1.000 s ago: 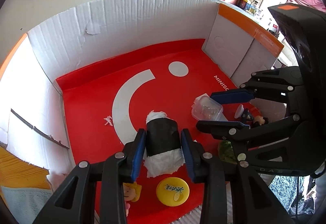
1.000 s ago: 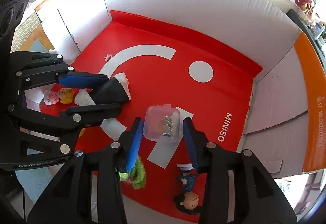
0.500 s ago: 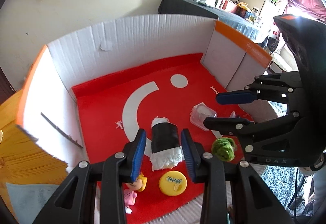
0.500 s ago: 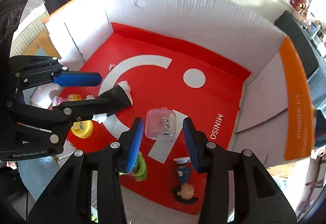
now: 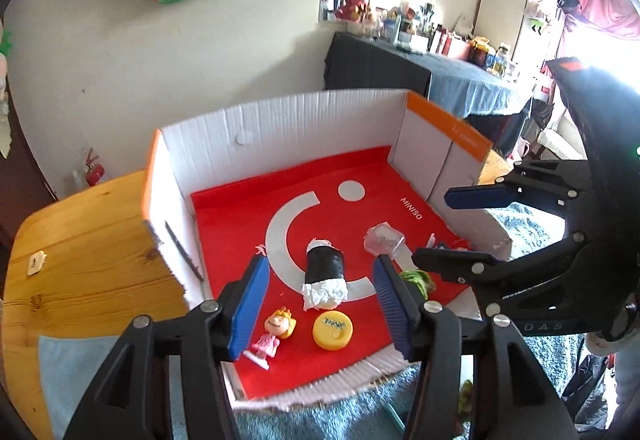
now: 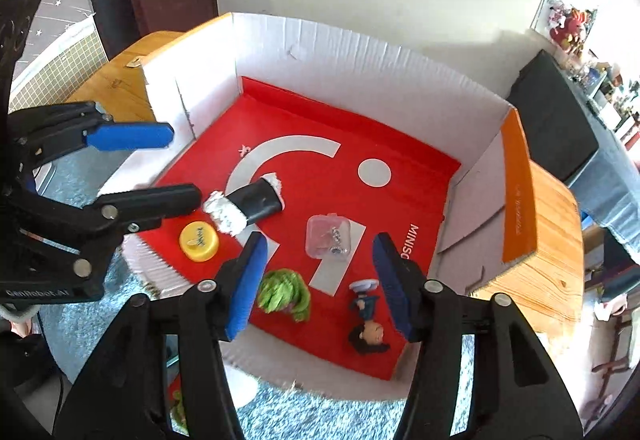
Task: Organize objects
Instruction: 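Withdraw both tools from the box back over the towel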
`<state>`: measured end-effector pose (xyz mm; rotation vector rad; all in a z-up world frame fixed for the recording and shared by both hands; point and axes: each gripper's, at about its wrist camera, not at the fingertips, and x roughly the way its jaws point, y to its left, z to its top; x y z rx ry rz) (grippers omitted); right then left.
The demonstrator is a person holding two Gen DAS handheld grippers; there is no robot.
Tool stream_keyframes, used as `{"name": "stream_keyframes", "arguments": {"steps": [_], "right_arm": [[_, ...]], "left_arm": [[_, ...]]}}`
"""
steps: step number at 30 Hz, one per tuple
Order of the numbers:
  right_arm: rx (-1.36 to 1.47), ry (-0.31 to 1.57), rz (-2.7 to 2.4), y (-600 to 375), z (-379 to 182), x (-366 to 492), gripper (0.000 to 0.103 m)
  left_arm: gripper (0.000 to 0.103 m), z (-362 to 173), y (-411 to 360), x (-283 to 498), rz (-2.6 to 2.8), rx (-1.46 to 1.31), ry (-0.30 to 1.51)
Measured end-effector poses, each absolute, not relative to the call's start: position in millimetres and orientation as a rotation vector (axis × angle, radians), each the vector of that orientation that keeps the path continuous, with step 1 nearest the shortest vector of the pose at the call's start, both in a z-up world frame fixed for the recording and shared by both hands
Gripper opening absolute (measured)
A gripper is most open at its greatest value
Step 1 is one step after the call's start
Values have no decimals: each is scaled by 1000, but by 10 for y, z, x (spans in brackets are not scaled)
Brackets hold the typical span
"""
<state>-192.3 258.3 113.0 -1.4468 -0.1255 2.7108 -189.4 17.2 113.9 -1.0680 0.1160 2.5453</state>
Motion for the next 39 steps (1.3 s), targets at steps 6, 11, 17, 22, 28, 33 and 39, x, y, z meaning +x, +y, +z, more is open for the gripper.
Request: {"name": "stream_keyframes", "arguments": {"steps": [6, 11, 17, 22, 28, 33, 39], "right_arm": [[-1338, -112, 2754, 2447, 1125, -1898, 69], [-1266, -83, 2775, 2418, 1274, -1701, 74], [-1194, -61, 2794, 2385, 1379, -1486, 78], [-1146, -45, 2808, 2320, 1434, -1330, 82], [-1077, -37, 2815, 2242, 1478, -1117, 87], [-1009, -29, 2803, 2185, 1454, -964, 94], [-953, -2, 2766, 2133, 1303, -775, 96]], "left_arm": [[70, 1302, 144, -1571, 2605, -970, 145], [72, 1375, 129, -1367, 2626, -926, 144], [77, 1399, 103, -1184, 2644, -896, 107], [78, 1404, 84, -1061, 2653, -885, 83], [83, 1412, 73, -894, 2663, -859, 73], [97, 1384, 25, -747, 2674, -845, 34], [100, 1205, -4, -538, 2700, -857, 26]]}}
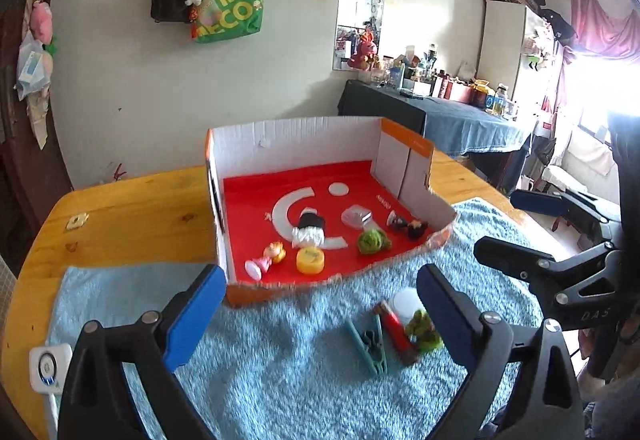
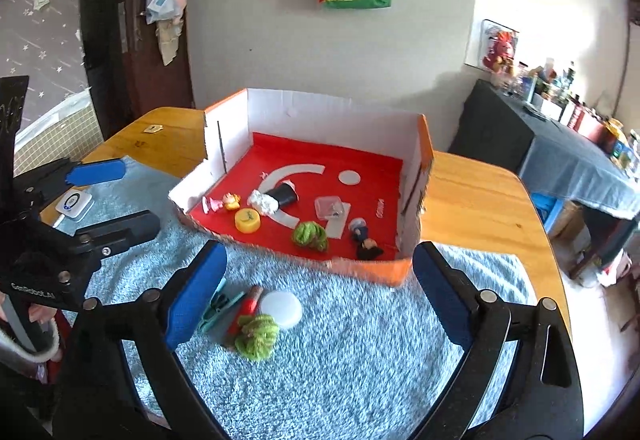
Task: Organize objects
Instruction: 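Withdraw both tools from the box back over the towel, then grasp the teal clothespin with the left tool while the right tool grasps the green yarn ball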
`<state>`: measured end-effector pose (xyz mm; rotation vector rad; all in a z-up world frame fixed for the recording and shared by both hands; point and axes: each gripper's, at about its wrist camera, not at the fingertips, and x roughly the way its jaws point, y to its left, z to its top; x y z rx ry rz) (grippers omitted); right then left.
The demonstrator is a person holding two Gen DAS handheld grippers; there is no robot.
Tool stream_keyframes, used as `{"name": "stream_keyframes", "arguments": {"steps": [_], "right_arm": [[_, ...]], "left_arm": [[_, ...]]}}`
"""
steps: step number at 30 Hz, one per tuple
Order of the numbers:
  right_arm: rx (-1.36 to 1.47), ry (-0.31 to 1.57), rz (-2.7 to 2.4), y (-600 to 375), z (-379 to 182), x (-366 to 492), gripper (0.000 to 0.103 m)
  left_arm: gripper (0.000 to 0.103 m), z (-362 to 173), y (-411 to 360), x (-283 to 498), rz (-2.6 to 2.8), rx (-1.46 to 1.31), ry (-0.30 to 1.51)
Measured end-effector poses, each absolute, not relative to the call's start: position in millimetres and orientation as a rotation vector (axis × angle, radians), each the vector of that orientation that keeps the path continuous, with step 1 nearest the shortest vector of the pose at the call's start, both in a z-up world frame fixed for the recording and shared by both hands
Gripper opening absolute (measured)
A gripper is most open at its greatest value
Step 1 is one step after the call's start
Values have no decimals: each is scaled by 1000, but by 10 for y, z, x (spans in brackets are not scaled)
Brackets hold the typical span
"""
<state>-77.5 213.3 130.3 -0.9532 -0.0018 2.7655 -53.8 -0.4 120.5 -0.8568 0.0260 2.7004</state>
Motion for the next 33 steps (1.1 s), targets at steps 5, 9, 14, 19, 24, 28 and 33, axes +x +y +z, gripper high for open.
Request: {"name": "stream_keyframes", "arguments": {"steps": [5, 9, 14, 19, 24, 28, 33], "right_arm": [[-935, 45, 2739, 2088, 1092, -642, 96], [-917, 85, 2715, 2065, 894, -522, 97], [-925, 146, 2696, 2077, 668, -435, 97], [-966, 175, 2670, 2098, 479, -405, 97], [-987, 191, 2670, 2124, 419, -425, 97], [-984, 206, 2665, 2171, 402, -422, 97], [-989, 247, 2659, 2266, 392, -416, 97]], "left_arm": [[103, 992, -29, -408, 2732, -886, 1], [103, 818, -36, -341, 2758, -913, -18], [103, 570, -11, -322, 2744, -989, -39], [103, 428, 48, -333, 2739, -1033, -22], [103, 371, 116, -373, 2711, -1065, -15], [103, 335, 196, -420, 2685, -1101, 17], [103, 261, 299, -512, 2657, -1156, 71]]}}
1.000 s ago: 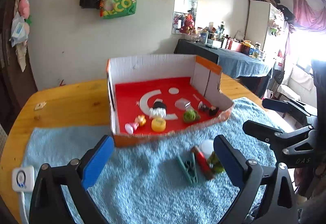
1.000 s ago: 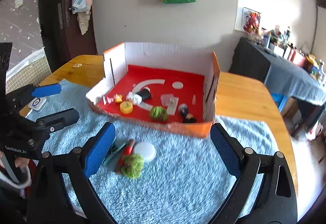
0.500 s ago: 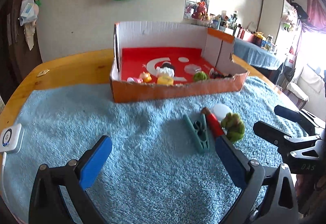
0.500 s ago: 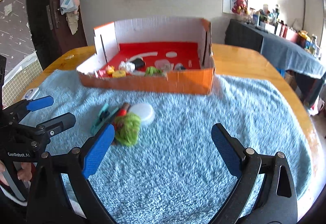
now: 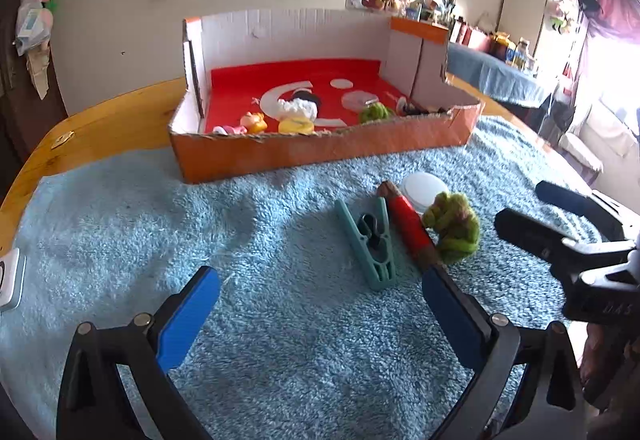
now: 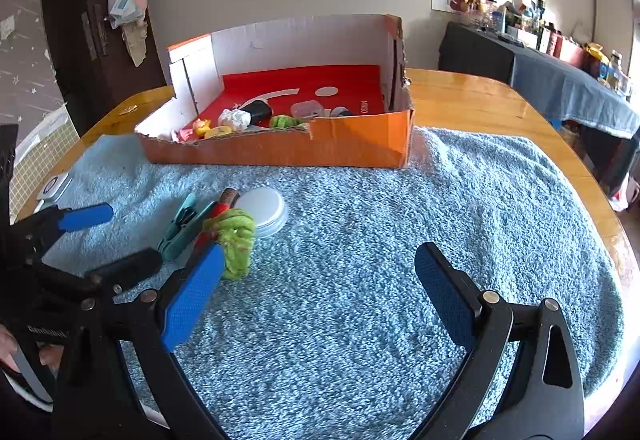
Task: Organize objects
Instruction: 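Grasp the teal clothespin with the left tool while the right tool grasps the green yarn ball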
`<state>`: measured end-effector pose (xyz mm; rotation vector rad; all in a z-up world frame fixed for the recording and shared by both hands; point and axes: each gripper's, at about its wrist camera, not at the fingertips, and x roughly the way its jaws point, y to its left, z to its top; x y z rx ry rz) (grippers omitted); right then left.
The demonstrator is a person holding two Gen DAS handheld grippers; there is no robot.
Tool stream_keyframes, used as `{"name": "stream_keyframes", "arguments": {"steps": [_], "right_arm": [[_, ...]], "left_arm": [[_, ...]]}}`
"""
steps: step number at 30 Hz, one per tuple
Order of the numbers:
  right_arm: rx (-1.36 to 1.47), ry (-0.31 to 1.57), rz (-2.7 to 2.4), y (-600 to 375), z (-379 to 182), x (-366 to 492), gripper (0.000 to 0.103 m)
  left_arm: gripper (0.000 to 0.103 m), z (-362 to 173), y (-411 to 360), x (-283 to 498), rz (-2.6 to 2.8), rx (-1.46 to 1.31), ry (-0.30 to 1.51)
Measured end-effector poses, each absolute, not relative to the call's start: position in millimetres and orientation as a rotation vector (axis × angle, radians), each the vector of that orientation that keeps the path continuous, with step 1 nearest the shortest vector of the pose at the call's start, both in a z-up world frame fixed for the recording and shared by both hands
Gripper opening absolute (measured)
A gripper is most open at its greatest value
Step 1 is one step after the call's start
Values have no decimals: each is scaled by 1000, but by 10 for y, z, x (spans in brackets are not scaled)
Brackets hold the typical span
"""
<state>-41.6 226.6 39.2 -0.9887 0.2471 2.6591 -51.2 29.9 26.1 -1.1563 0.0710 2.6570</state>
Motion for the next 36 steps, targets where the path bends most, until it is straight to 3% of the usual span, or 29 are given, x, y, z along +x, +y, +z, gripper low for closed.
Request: {"name": "stream_keyframes", "arguments": {"steps": [17, 26, 36], "right_arm": [[-1098, 248, 2701, 2179, 281, -673, 97], [-1169, 391, 2749, 2243, 234, -732, 97], [-1079, 182, 2663, 2289, 331, -686, 97]], "left_arm": [[103, 240, 43, -736, 2673, -1246, 99], [98, 280, 215, -803, 2584, -1199, 213], [98, 291, 286, -880, 2549, -1182, 224]]}}
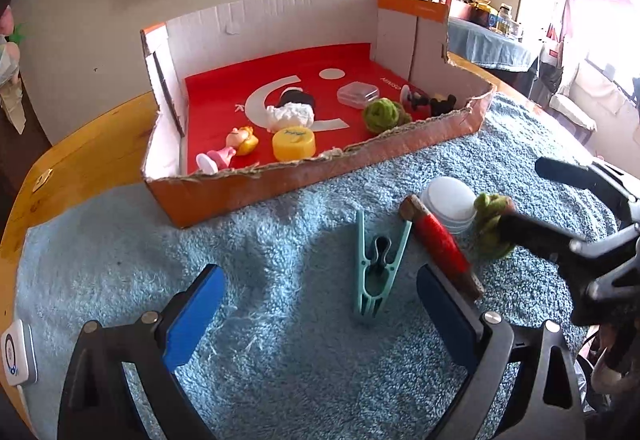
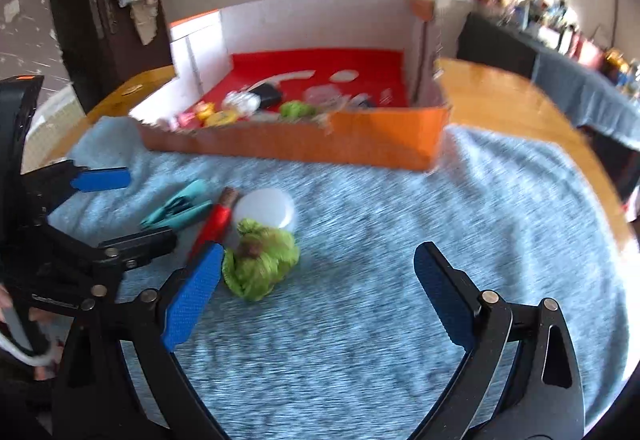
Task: Organize objects
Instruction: 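Grasp the teal clothespin with the left tool while the right tool grasps the green yarn ball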
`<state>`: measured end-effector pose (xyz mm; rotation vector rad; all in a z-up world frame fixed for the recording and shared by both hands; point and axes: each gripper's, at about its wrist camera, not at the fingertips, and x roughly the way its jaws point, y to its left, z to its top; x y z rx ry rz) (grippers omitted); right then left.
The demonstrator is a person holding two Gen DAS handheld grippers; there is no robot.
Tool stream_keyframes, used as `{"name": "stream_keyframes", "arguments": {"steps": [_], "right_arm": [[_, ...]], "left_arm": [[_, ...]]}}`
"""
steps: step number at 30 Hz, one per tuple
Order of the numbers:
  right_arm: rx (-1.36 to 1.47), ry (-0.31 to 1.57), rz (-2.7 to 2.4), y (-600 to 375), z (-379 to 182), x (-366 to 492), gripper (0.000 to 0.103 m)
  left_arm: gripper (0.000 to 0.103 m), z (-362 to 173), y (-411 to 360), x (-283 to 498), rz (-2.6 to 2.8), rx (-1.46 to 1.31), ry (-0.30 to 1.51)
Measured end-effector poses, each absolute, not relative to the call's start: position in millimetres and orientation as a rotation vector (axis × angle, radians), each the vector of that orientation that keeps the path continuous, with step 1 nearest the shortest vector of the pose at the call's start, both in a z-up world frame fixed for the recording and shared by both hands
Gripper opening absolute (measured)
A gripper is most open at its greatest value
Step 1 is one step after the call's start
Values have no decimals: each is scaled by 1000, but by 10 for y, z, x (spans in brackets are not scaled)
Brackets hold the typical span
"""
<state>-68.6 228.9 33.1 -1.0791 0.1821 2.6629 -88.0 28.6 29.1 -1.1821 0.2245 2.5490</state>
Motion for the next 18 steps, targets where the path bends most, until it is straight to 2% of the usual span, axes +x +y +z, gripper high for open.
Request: {"name": "stream_keyframes", "arguments": {"steps": [5, 13, 14, 18], "right_arm": [[-1100, 163, 2692, 2247, 352, -687, 97], [-1149, 101, 2719, 2118, 237, -707, 97], [-1150, 89, 2716, 2117, 225, -721, 96], [-1158, 66, 2720, 2102, 216, -765, 86]], "left_arm": [[88, 266, 315, -917, 2513, -1180, 232], [81, 254, 352, -938, 2490, -1151, 255], [76, 255, 360, -941, 2488, -1146, 256], [65, 259, 380, -940, 2470, -1134, 234]]}}
